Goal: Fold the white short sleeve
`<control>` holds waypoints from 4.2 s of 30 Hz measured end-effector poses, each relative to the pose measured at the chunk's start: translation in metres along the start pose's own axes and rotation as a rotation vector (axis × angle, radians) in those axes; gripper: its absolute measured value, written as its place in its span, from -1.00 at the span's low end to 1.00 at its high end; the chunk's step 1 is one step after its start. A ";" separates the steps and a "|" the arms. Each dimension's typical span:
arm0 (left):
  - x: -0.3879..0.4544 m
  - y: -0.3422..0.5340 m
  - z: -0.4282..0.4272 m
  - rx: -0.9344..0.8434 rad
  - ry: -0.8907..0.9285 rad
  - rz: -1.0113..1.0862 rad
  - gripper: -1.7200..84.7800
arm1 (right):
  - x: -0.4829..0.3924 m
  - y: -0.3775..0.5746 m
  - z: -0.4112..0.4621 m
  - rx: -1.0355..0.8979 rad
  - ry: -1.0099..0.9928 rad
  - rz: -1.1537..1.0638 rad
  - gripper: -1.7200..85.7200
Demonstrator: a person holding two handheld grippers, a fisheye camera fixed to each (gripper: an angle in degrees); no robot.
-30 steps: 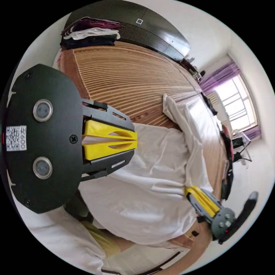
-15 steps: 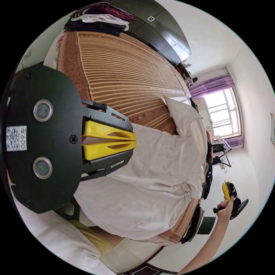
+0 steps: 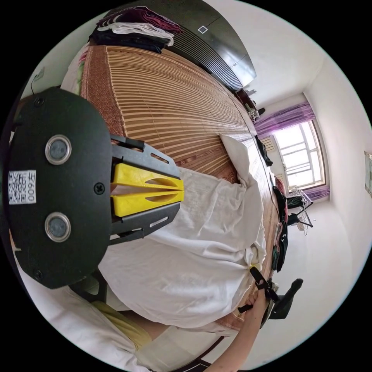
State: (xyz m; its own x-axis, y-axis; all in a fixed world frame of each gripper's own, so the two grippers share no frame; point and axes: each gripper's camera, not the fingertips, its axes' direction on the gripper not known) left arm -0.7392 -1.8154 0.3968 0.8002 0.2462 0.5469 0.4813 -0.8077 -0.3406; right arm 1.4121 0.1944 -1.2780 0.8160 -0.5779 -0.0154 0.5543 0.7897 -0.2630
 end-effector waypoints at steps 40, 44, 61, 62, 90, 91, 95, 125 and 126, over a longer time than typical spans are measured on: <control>0.031 -0.250 0.052 -0.232 -0.042 0.360 -0.95 | 0.001 0.020 -0.046 -0.262 -0.238 0.182 -0.98; 0.087 -0.257 0.075 -0.232 -0.341 0.595 -0.95 | -0.013 -0.028 -0.028 -0.264 -0.204 0.135 -0.98; -0.002 -0.208 0.105 -0.653 -0.781 0.473 -0.96 | -0.265 -0.089 0.060 -0.002 0.636 -0.568 -0.98; -0.004 -0.201 0.102 -0.652 -0.807 0.437 -0.96 | -0.259 -0.091 0.036 0.084 0.485 -0.496 -0.98; 0.019 -0.179 0.128 -0.586 -0.892 0.400 -0.96 | 0.014 -0.079 -0.102 0.006 -0.650 -0.081 -0.96; 0.019 -0.179 0.130 -0.586 -0.887 0.396 -0.96 | 0.025 -0.084 -0.125 0.012 -0.756 -0.125 -0.97; 0.025 -0.174 0.138 -0.557 -0.912 0.382 -0.96 | 0.086 -0.097 -0.219 0.206 -1.013 -0.194 -0.98; 0.043 -0.138 0.164 -0.517 -0.922 0.376 -0.96 | 0.096 -0.111 -0.200 -0.073 -1.233 -0.420 -0.98; 0.043 -0.137 0.164 -0.514 -0.923 0.373 -0.96 | 0.101 -0.108 -0.208 -0.044 -1.271 -0.428 -0.98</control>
State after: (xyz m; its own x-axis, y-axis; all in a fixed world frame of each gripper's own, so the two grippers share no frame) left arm -0.7121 -1.6068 0.3414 0.9249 0.0731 -0.3732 0.1215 -0.9867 0.1078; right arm 1.4005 0.0075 -1.4521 0.1797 -0.1666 0.9695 0.8166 0.5748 -0.0526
